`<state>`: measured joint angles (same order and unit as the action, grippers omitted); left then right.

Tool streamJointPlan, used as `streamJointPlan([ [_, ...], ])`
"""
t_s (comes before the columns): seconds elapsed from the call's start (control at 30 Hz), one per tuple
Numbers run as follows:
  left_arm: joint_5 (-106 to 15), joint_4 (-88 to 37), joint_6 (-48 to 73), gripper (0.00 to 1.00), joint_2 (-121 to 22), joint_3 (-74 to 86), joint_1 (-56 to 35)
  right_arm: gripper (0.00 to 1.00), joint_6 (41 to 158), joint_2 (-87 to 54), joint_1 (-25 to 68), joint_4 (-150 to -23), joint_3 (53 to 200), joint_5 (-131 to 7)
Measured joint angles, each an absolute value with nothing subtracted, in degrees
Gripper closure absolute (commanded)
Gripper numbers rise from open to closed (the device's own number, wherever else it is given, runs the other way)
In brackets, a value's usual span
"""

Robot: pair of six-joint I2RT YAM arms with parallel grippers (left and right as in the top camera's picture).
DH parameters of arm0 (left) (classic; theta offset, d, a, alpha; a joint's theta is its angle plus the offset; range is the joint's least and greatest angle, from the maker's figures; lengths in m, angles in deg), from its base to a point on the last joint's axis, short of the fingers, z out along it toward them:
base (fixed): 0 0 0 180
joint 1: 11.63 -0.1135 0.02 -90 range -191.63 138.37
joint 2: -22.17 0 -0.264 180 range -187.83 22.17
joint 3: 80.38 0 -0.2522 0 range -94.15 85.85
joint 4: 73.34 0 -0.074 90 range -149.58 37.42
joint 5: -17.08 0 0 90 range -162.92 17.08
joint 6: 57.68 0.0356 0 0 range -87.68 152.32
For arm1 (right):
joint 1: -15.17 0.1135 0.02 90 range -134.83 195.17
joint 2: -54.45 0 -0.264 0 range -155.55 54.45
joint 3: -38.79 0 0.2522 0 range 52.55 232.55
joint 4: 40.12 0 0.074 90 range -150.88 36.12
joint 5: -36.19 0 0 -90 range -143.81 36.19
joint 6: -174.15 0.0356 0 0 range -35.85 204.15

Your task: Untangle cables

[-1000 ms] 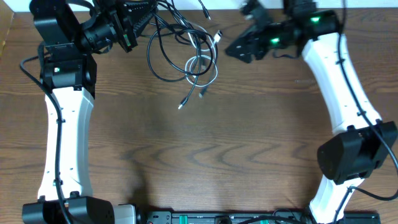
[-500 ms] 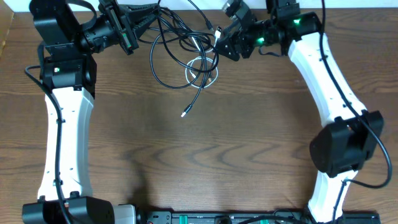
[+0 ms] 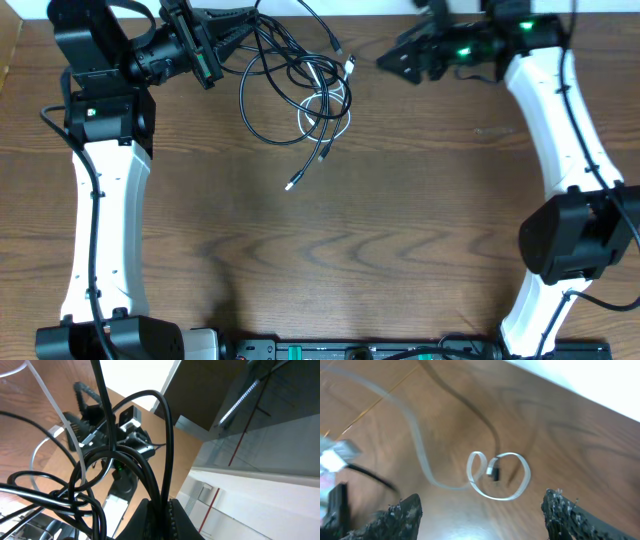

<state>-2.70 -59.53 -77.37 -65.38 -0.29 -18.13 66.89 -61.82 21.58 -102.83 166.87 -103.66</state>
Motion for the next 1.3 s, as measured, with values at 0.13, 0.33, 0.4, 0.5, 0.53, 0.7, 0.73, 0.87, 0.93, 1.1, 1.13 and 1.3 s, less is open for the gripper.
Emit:
streamJointPlan([
  [0.13, -2.70, -59.51, -77.22, 0.92, -65.38, -0.29, -17.63, 0.27, 67.92, -63.57, 20.77, -100.29, 166.89, -105.23],
  [0.33, -2.68, -59.53, -77.18, 0.93, -65.38, -0.29, -16.97, 0.28, 68.36, -68.53, 26.04, -96.93, 166.87, -110.17],
  [0.4, -2.70, -59.53, -77.18, 0.93, -65.38, -0.29, -16.97, 0.28, 68.53, -69.60, 28.77, -96.27, 166.87, -111.11],
  [0.5, -2.70, -59.53, -77.18, 0.92, -65.38, -0.29, -16.97, 0.30, 68.55, -69.77, 31.79, -95.44, 166.87, -112.25],
  [0.53, -2.68, -59.53, -77.18, 0.92, -65.38, -0.29, -16.97, 0.30, 68.60, -69.75, 32.49, -94.94, 166.87, -112.79],
  [0.7, -2.70, -59.53, -76.94, 0.93, -65.38, -0.29, -16.97, 0.43, 69.23, -69.77, 33.16, -93.48, 166.87, -113.97],
  [0.73, -2.68, -59.53, -76.91, 0.92, -65.38, -0.29, -16.97, 0.55, 69.38, -69.77, 33.14, -93.26, 166.87, -114.08],
  [0.87, -2.70, -59.51, -76.69, 0.92, -65.38, -0.29, -16.97, 0.99, 70.37, -69.77, 33.08, -92.10, 166.87, -113.38],
  [0.93, -2.74, -59.53, -76.52, 0.93, -65.38, -0.29, -16.97, 0.99, 71.88, -69.77, 33.08, -92.19, 166.87, -112.31],
  [1.1, -4.01, -59.53, -74.57, 0.93, -65.38, -0.29, -16.97, 0.99, 77.43, -69.77, 32.31, -97.80, 166.89, -105.93],
  [1.13, -4.36, -59.44, -74.07, 0.92, -65.38, -0.29, -16.97, 0.99, 78.30, -69.77, 31.85, -99.35, 166.89, -104.38],
  [1.3, -6.46, -59.40, -70.68, 0.92, -65.38, -0.29, -16.97, 0.99, 81.65, -69.77, 26.72, -108.75, 166.91, -94.21],
])
